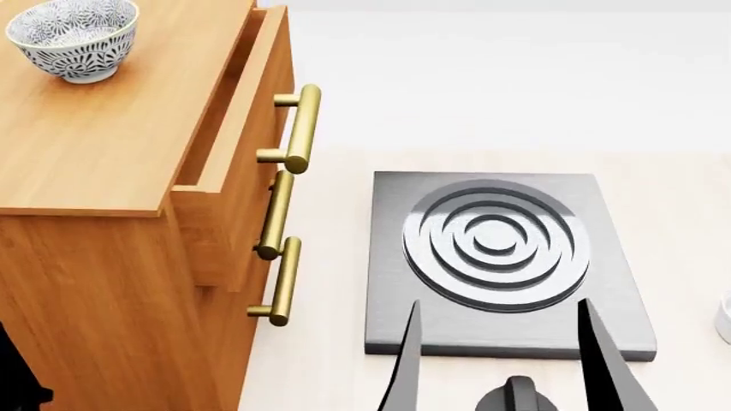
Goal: Pick the akita bowl on the wooden cabinet and place it on the plate.
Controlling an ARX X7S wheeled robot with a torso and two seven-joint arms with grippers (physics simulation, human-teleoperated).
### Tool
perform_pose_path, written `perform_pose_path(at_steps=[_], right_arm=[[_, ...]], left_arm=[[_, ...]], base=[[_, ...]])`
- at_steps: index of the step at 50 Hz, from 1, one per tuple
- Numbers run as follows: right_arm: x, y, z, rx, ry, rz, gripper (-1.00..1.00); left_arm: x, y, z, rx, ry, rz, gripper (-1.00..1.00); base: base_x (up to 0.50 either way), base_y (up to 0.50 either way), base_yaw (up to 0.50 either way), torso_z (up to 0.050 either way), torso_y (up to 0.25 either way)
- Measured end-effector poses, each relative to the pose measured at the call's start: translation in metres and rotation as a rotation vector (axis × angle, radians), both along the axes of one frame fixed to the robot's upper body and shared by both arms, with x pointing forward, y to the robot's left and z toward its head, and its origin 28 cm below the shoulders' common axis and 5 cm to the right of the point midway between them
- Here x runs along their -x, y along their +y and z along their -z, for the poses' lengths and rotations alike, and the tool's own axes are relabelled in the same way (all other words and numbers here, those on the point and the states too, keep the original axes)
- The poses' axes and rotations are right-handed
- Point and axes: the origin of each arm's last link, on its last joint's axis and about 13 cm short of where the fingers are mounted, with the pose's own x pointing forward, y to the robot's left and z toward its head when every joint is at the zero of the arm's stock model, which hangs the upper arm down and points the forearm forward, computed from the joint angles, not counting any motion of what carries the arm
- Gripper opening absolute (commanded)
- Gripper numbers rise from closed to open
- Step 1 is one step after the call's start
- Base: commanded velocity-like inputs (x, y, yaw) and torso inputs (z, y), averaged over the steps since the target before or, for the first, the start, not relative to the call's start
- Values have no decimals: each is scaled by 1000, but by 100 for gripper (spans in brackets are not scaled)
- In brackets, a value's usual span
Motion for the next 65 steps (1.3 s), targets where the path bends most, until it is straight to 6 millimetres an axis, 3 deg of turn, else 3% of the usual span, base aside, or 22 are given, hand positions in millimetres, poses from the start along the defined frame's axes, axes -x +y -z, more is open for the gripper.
perform_pose_path(at_steps=[13, 34, 65], right_arm=[[-1, 0, 1, -1, 2, -3, 100], [-1, 1, 1, -1, 4, -8, 100], [-1, 0, 1, -5, 5, -15, 100]], left_arm=[[-4, -3, -10, -24, -21, 13, 100], [-31, -16, -48, -85, -93, 80, 100], [-63, -25, -136, -164, -189, 163, 100]], base=[[0, 0, 0, 0, 0], [0, 0, 0, 0, 0], [0, 0, 0, 0, 0]])
